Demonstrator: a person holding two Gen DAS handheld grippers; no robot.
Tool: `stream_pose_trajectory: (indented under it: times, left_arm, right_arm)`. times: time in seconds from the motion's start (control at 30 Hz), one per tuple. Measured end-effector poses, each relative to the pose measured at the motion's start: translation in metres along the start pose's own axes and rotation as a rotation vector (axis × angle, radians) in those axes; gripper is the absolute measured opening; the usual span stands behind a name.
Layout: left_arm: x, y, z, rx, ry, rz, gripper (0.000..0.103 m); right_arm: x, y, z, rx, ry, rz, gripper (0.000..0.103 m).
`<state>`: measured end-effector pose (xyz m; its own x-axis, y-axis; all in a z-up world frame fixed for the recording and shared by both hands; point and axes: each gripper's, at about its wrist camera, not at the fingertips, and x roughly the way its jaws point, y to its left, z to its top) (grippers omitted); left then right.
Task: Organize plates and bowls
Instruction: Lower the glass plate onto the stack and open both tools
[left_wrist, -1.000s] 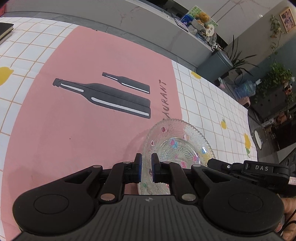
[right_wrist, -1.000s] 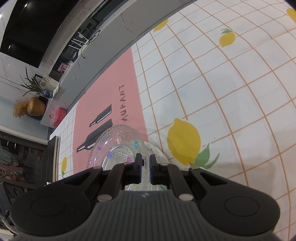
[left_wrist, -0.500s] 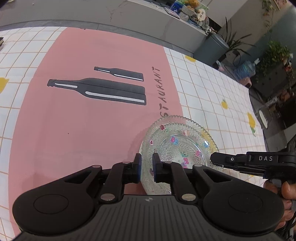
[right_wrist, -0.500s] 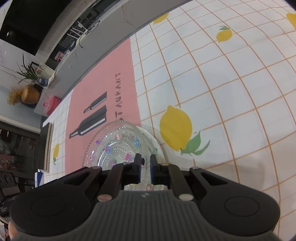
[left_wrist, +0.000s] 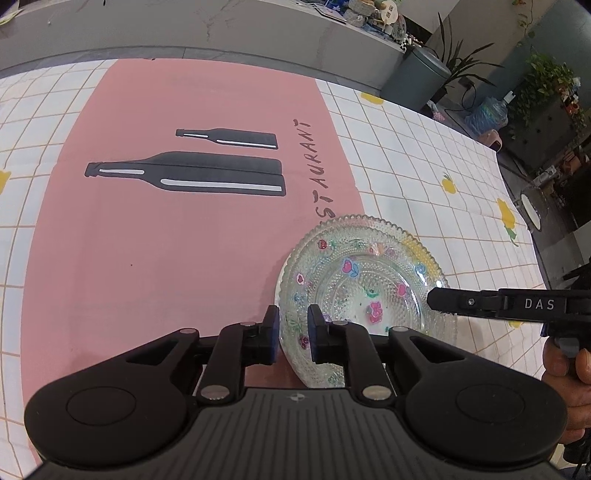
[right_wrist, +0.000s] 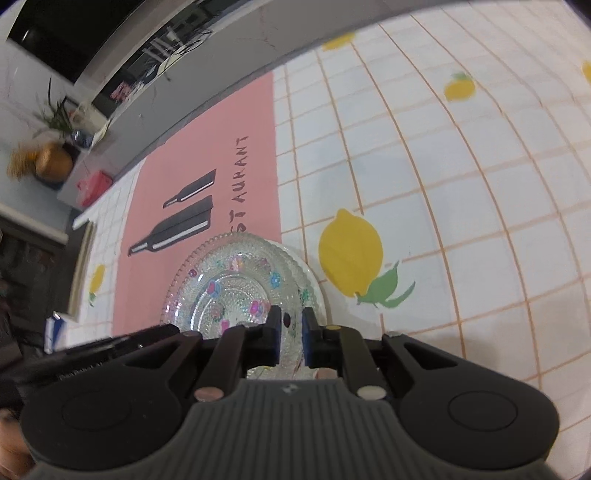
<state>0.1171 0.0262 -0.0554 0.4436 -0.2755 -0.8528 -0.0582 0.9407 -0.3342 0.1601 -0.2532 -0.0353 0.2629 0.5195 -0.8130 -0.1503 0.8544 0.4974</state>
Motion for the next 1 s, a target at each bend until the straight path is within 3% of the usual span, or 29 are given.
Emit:
stream_pose_trajectory:
  times: [0.47,0.87,1.0]
  left_arm:
    - [0.001,-0.003,0.001,0.012,0.014,0.009,0.02]
    - [0.001,-0.01,-0.001,0.034,0.015,0.0,0.021]
    - [0.003,-0.012,-0.001,0.05,0.014,0.011,0.021]
  right_arm:
    - [0.003,0.023,-0.005,-0.179,-0.016,-0.099,0.019]
    - [0.005,0.049,-0.016,-0.387,-0.054,-0.248,0.027]
    - [0.006,0.049,-0.016,-0.398,-0.053,-0.248,0.031]
